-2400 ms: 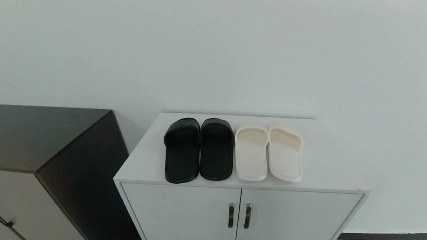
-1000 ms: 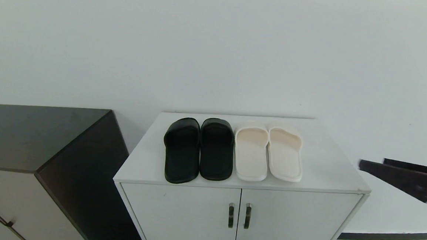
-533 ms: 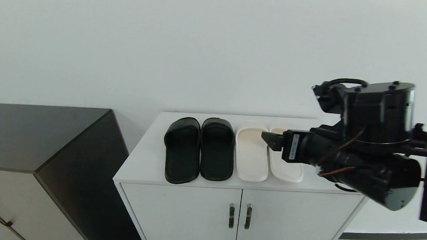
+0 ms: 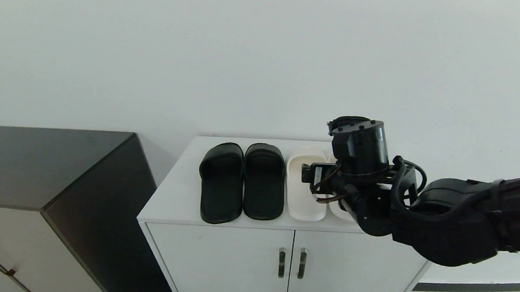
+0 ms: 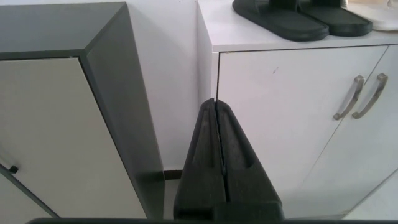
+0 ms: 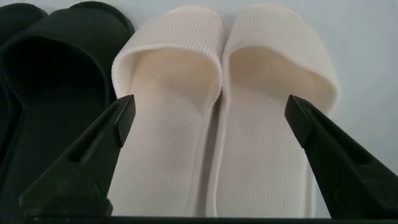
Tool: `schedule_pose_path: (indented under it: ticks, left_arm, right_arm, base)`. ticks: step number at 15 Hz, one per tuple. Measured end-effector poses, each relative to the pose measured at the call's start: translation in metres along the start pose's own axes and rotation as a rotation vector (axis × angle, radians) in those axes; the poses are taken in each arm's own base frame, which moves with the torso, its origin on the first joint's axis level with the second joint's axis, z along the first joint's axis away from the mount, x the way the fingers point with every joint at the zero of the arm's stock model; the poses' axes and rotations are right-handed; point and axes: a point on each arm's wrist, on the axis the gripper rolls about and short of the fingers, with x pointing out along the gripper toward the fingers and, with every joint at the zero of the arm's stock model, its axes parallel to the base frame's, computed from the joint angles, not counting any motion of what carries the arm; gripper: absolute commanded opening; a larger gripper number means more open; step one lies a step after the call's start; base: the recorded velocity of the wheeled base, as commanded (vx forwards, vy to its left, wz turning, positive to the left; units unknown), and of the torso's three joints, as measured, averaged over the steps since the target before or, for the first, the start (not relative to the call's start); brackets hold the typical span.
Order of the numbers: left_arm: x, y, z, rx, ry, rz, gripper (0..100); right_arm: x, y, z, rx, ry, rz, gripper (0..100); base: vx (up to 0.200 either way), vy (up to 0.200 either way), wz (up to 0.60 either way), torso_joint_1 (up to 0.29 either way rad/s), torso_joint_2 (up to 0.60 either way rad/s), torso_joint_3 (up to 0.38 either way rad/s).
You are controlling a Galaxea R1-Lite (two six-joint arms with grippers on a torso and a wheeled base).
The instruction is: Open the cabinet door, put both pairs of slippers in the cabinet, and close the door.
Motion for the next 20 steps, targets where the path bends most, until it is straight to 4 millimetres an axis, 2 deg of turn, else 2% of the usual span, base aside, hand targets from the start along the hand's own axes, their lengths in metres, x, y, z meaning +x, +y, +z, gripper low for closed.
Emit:
schedule_pose_path:
  ticks: [6,12,13,16,20]
  left_arm:
    - [0.0,0.0,0.0,-0.007,0.001,0.0,0]
    - [0.0,0.0,0.0,-0.014,0.001,0.0,0]
    - [0.0,0.0,0.0,-0.014,0.001,0.0,0]
    - [0.0,0.0,0.0,-0.014,0.002,0.0,0]
    - [-0.001,0.0,0.0,-0.013,-0.01,0.001,0]
  right_arm:
    - [0.049,0.007,-0.008,0.015,0.005,-0.055,100]
    - [0.092,-0.003,-0.006,0.028,-0.026,-0.101,100]
    - [0.097,-0.005,-0.005,0.024,-0.03,-0.103,0]
    - [0.104,-0.006,-0.006,0.018,-0.032,-0.113,0]
    - [0.1,-0.009,-0.003,0.016,-0.034,-0.118,0]
  base:
    - [0.0,0.0,0.0,0.0,0.0,0.0]
    - [0.0,0.0,0.0,0.0,0.0,0.0]
    - [0.0,0.0,0.0,0.0,0.0,0.0]
    - [0.0,0.0,0.0,0.0,0.0,0.0]
    - [0.0,0.0,0.0,0.0,0.0,0.0]
